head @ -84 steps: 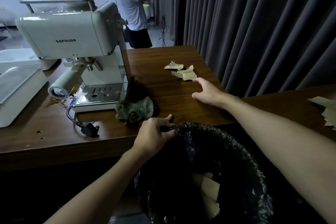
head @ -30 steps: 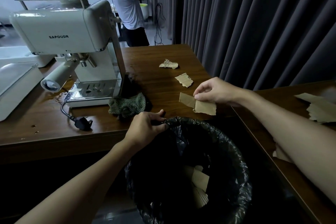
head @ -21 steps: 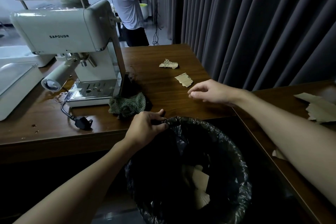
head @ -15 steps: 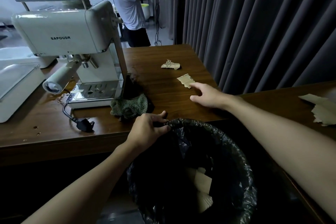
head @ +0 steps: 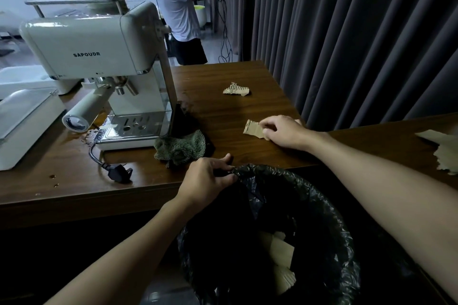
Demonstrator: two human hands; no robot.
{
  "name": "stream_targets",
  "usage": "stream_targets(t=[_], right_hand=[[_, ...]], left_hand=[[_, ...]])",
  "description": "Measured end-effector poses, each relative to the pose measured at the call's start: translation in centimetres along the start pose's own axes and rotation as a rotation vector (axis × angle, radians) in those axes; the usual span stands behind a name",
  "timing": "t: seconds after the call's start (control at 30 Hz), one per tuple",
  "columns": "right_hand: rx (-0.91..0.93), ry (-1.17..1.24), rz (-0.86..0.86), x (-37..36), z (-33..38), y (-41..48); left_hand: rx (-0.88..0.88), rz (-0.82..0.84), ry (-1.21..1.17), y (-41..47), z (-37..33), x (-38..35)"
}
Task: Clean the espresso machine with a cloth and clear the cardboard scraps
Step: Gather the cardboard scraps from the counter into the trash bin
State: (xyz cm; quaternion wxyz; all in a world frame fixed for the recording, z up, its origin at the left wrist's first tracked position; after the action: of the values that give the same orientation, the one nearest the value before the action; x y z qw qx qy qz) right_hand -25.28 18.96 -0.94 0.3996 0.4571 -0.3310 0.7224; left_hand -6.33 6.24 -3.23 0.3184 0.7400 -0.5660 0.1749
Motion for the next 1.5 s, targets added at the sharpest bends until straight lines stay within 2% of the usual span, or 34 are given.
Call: stream_targets(t=[0.17,0.3,0.43,0.6,0.83,1.0,1.2,1.3,1.33,1.37,1.5], right_hand=[[0.043,0.032,-0.092,1.1,-0.3,-1.0],[0.032,0.005,-0.027,0.4,-0.5,-1.6],[0.028,0.045,-0.059,0.8,-0.4,-2.4],[0.002,0.115,0.102,-0.1,-0.2,-2.5],[-0.003,0.061,0.151,-0.5,-0.5,-2.6],[-0.041,0.272,0.185,0.8,-1.3,-3.2],[-0.066,0.673,0.395,2.7,-0.7,-5.3],[-0.036,0.621,0.713,0.8,0.7,-7.2],[-0.03,0.578,0.744,0.3,0.8,-7.2],[-0.032,0.548,0.715,0.0,0.8,-6.7],[-0.024,0.477,0.382,0.3,0.5,-3.2]], left_hand=[[-0.011,0.003,0.005,0.0,-0.1,0.0],[-0.01,0.001,0.011,0.1,0.0,-0.1],[-0.001,0.004,0.005,0.1,0.3,-0.1],[0.0,-0.002,0.01,0.1,0.3,0.0],[0.006,0.002,0.005,0.0,0.1,0.0],[0.014,0.001,0.005,0.0,0.0,-0.1],[0.004,0.008,0.025,0.0,-0.3,0.1],[0.007,0.01,0.029,0.1,-0.3,0.0],[0.008,0.007,0.033,0.1,-0.2,0.0],[0.009,0.001,0.036,0.1,-0.2,0.1],[0.018,0.01,0.023,0.1,0.0,0.0]])
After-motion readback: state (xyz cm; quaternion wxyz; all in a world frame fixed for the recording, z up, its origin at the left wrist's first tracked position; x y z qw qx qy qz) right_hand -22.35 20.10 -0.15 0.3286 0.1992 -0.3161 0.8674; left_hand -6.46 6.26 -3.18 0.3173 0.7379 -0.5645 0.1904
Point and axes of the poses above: each hand's wrist, its own y-axis towards the middle knuckle, its own x-axis out of the back of the hand, z = x × y, the point moved 10 cm from there along y, towards the middle knuckle, and after that the axes turned 11 degrees about -x, right-handed, at the moved point
